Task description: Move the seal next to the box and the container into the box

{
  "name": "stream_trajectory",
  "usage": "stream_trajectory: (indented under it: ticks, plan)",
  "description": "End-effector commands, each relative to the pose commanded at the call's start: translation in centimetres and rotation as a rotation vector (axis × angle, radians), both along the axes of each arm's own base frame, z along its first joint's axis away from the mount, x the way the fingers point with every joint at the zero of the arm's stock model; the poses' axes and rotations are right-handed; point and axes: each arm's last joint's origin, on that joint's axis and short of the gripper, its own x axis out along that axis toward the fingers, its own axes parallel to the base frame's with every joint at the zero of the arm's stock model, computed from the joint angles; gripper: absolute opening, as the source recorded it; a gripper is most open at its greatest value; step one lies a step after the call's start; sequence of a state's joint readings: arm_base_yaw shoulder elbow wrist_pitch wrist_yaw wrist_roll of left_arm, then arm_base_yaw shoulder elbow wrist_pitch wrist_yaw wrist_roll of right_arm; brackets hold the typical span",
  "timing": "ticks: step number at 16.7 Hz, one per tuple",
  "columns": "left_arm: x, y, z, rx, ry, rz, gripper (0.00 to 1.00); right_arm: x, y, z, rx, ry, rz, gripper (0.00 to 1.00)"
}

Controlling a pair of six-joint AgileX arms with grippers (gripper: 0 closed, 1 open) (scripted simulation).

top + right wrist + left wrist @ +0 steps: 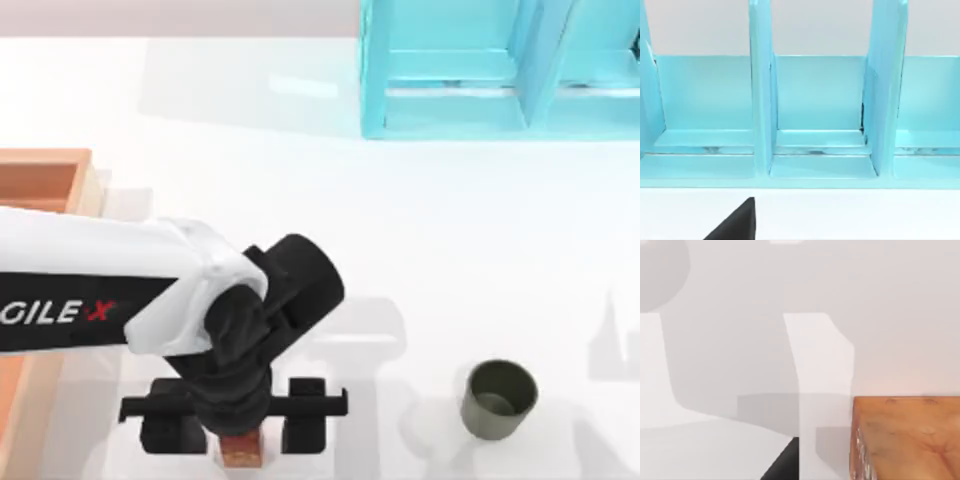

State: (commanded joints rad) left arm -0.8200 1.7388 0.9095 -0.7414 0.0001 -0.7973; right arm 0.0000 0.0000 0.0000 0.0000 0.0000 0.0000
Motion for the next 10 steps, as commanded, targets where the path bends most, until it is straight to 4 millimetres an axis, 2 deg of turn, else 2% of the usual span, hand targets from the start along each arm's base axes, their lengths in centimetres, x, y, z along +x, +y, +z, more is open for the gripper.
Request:
stream_trajectory:
  ticks: [7, 10]
  plan:
    - [0.0, 0.0, 0.0, 0.0, 0.0, 0.0, 0.02, 0.0, 0.0, 0.0, 0.0, 0.0, 0.0, 1.0]
    - [0.0, 0.0, 0.0, 0.0, 0.0, 0.0, 0.0, 0.0, 0.0, 0.0, 0.0, 0.0, 0.0, 1.0]
